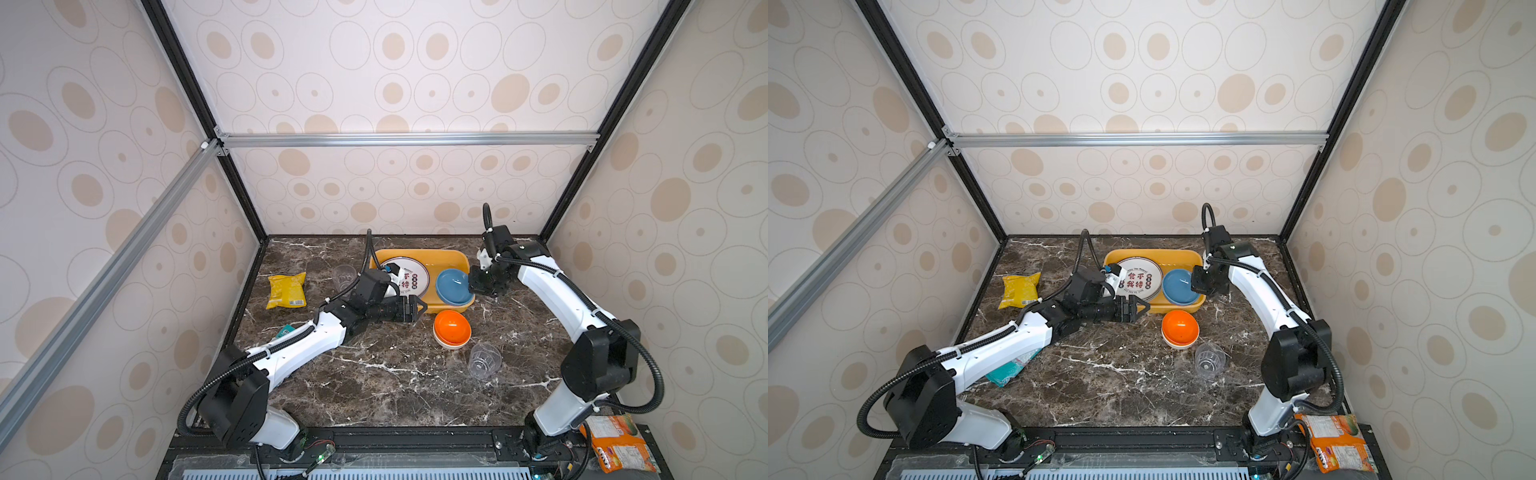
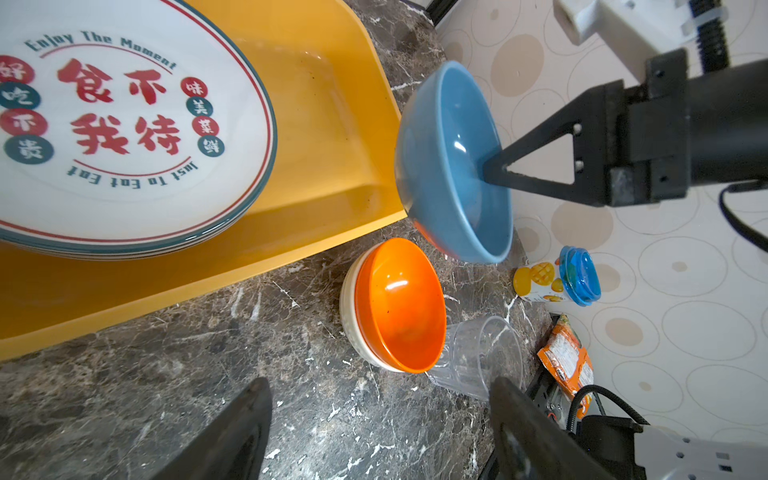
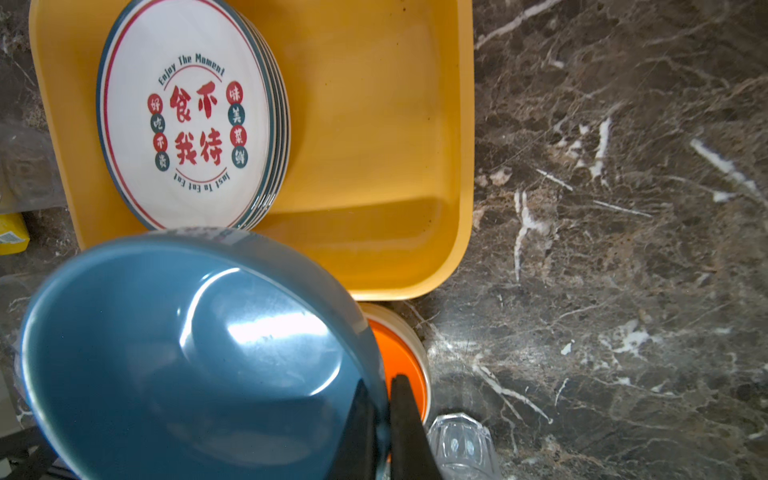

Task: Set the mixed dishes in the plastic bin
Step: 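Lift the blue bowl off the orange bowl with the right gripper, then carry the blue bowl into the yellow bin beside the plates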

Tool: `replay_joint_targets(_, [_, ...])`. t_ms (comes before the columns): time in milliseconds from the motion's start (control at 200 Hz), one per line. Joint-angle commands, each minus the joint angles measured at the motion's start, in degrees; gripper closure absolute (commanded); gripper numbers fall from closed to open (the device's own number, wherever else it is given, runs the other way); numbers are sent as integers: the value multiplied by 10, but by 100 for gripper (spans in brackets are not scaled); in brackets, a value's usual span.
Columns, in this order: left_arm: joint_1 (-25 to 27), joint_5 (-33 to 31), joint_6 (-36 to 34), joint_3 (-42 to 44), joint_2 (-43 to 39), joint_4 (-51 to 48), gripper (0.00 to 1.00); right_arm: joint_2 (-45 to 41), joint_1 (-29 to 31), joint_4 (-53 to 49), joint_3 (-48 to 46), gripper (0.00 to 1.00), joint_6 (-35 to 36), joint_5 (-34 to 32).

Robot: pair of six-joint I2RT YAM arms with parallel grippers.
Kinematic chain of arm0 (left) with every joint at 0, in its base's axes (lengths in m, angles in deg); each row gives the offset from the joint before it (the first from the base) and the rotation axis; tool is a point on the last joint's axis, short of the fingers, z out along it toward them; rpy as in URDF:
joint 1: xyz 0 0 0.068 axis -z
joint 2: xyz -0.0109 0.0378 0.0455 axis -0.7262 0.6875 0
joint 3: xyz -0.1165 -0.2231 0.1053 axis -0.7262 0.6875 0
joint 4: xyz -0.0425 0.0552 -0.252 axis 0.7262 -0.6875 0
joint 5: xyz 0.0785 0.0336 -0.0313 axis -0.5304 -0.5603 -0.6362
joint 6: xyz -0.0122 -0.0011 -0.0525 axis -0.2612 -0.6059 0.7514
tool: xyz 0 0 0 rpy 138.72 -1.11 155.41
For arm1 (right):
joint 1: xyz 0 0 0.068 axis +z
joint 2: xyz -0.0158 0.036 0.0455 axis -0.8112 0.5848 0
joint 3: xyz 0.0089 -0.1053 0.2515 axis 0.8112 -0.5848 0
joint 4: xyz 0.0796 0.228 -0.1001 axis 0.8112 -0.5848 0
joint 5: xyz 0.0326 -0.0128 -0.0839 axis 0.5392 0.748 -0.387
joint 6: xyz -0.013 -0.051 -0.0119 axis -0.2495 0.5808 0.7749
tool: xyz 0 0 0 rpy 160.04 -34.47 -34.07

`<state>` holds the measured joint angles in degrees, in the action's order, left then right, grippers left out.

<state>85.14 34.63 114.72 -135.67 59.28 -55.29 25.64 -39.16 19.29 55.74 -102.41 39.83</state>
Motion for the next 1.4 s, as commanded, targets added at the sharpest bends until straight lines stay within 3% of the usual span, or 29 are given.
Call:
replay_joint_targets(0, [-8, -7, 6, 7, -19, 10, 18, 33, 2, -29, 50, 99, 9, -25])
replay_joint_targets(900, [-18, -11, 23, 35, -37, 10, 18, 293, -11, -57, 325, 100, -17, -101])
replay_joint_targets(1395, [-19, -15, 24, 21, -30, -4, 18, 391, -28, -67, 435, 100, -23, -102])
